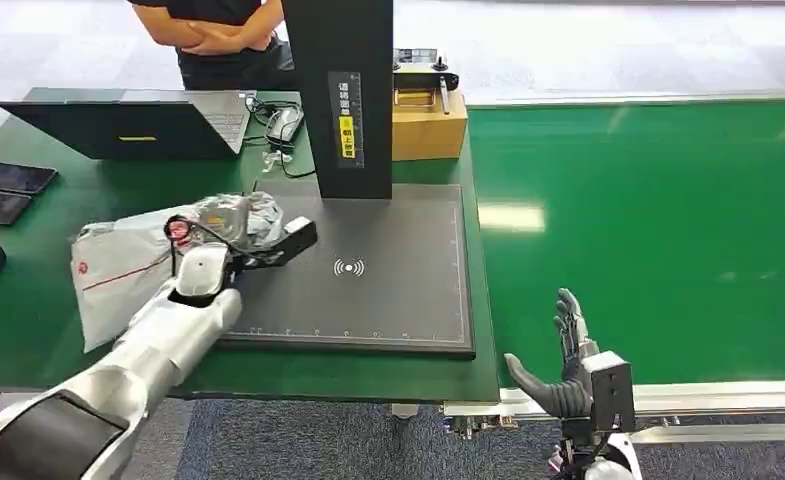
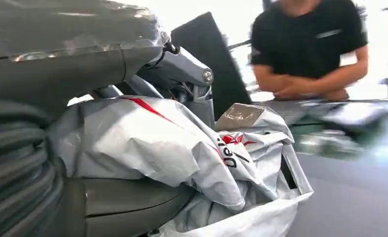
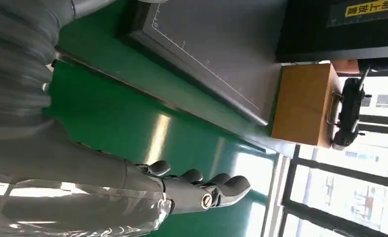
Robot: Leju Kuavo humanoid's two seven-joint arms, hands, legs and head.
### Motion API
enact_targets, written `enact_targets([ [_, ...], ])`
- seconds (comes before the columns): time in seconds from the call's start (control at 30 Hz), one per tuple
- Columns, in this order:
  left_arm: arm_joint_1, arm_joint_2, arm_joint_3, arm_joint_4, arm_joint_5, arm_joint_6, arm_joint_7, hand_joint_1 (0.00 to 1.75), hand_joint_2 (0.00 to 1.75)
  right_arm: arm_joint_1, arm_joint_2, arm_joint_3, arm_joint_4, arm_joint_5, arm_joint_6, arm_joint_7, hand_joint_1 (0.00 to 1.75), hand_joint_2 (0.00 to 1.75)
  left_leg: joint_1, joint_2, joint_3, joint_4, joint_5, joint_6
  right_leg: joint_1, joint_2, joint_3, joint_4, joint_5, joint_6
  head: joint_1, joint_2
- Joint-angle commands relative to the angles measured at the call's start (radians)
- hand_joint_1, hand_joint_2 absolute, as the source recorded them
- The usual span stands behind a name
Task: Moved the parcel from conveyor to table for the left to box.
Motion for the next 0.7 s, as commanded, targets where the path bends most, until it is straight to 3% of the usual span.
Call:
enact_targets([
  [0.03, -0.043, 0.135, 0.261, 0.050, 0.025, -0.036, 0.039, 1.75, 1.75, -0.001, 0.000, -0.013, 0.014, 0.002, -0.007, 0.007, 0.00, 1.75, 0.001, 0.004, 0.001, 0.000, -0.001, -0.003, 0.001, 0.005, 0.000, 0.000, 0.001, 0.001, 0.000, 0.000],
  [0.23, -0.070, 0.174, 0.383, 0.059, 0.038, -0.053, 0.043, 1.75, 1.75, -0.019, -0.004, -0.017, 0.017, 0.004, -0.021, 0.016, 0.00, 1.75, 0.002, 0.002, -0.001, 0.001, -0.001, -0.003, 0.001, 0.003, -0.001, 0.000, 0.000, 0.001, 0.000, 0.000],
  [0.37, -0.077, 0.185, 0.503, 0.060, 0.097, -0.070, -0.028, 1.75, 1.75, -0.024, -0.003, -0.018, 0.019, 0.002, -0.024, 0.021, 0.00, 1.75, 0.002, 0.002, 0.000, 0.001, -0.001, -0.003, 0.001, 0.003, 0.000, 0.000, 0.000, 0.001, 0.000, 0.000],
  [0.6, -0.066, 0.189, 0.523, 0.047, 0.088, -0.037, -0.065, 1.75, 1.75, -0.024, -0.001, -0.019, 0.018, 0.002, -0.023, 0.021, 0.00, 1.75, 0.001, -0.001, 0.000, 0.000, 0.000, -0.003, 0.001, 0.000, 0.001, -0.001, 0.000, 0.001, 0.000, 0.000],
  [0.7, -0.045, 0.182, 0.549, 0.031, 0.086, 0.047, -0.137, 1.75, 1.75, -0.023, 0.004, -0.025, 0.013, 0.002, -0.022, 0.021, 0.00, 1.75, 0.002, -0.001, 0.001, 0.000, 0.000, -0.004, 0.001, 0.001, 0.002, -0.001, 0.000, 0.002, 0.000, 0.000],
])
